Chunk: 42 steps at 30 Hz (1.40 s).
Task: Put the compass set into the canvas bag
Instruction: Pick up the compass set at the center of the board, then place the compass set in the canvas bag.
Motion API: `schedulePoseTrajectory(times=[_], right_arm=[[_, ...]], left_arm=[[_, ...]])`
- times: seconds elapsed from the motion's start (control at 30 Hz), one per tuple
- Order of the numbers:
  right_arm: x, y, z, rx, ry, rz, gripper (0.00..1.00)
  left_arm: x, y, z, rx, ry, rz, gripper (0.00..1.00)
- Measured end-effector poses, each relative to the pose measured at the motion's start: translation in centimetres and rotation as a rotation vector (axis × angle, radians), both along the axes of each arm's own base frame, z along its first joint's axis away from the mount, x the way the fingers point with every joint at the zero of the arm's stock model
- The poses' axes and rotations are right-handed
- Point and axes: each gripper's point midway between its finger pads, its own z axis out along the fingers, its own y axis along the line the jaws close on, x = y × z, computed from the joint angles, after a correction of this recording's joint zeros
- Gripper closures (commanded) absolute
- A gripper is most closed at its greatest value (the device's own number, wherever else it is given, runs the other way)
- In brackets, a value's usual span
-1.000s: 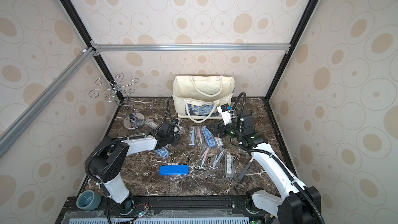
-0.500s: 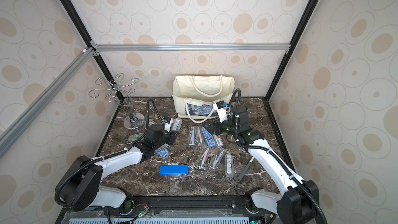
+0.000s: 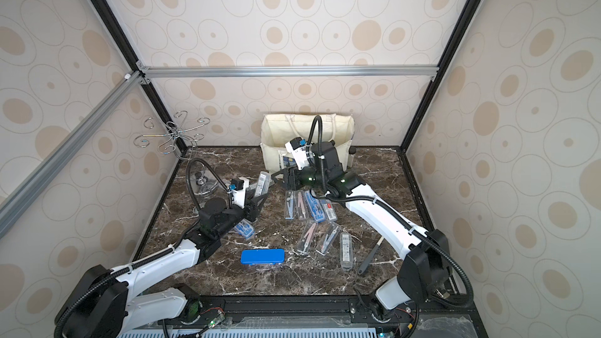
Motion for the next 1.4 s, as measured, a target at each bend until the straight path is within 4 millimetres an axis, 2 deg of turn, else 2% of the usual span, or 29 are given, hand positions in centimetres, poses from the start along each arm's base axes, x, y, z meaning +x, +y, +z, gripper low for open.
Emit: schedulePoseTrajectory(times=[0.1,0.2,0.4,0.53,0.7,0.97,1.1,1.27,1.33,1.37,1.4], right_arm=[[0.9,1.2,-0.1,-0.004,0.018,-0.003,0.39],[1.4,2.1,-0.9,-0.013,0.048,-0.002,0.39],[1.9,4.0,-2.2,-0.029,0.098,0.022,0.39],[1.5,5.5,-2.7,-0.033,0.123,0.052,0.42],[1.3,6.8,-3.1,-0.031,0.146,0.072,0.51],[1.4,7.3,-4.2,-0.034,0.194,0.062,0.67],[1.3,7.5,-4.3,-0.027,0.211,0.065,0.81],[1.2,7.8,-4.3,-0.016,0.22,0.071,0.83],[1.3,7.9,-4.4,-0.014,0.222,0.073,0.83],[1.2,7.9,-4.4,-0.014,0.222,0.075,0.84],[1.2,8.0,-4.4,-0.014,0.222,0.076,0.84]], left_arm=[[-0.4,0.2,1.5,-0.033,-0.042,0.0,0.59],[-0.8,0.5,2.1,-0.052,-0.063,0.001,0.58],[-1.0,0.8,1.7,-0.057,-0.057,0.01,0.58],[-1.0,1.0,1.4,-0.054,-0.053,0.022,0.58],[-0.8,1.4,1.2,-0.049,-0.051,0.047,0.58],[-0.6,1.8,0.9,-0.043,-0.047,0.073,0.58],[-0.6,1.9,0.7,-0.041,-0.043,0.077,0.58],[-0.5,2.0,0.6,-0.038,-0.042,0.085,0.57],[-0.5,2.0,0.5,-0.037,-0.04,0.088,0.5],[-0.5,2.1,0.4,-0.037,-0.04,0.088,0.37],[-0.5,2.1,0.5,-0.04,-0.039,0.089,0.21]])
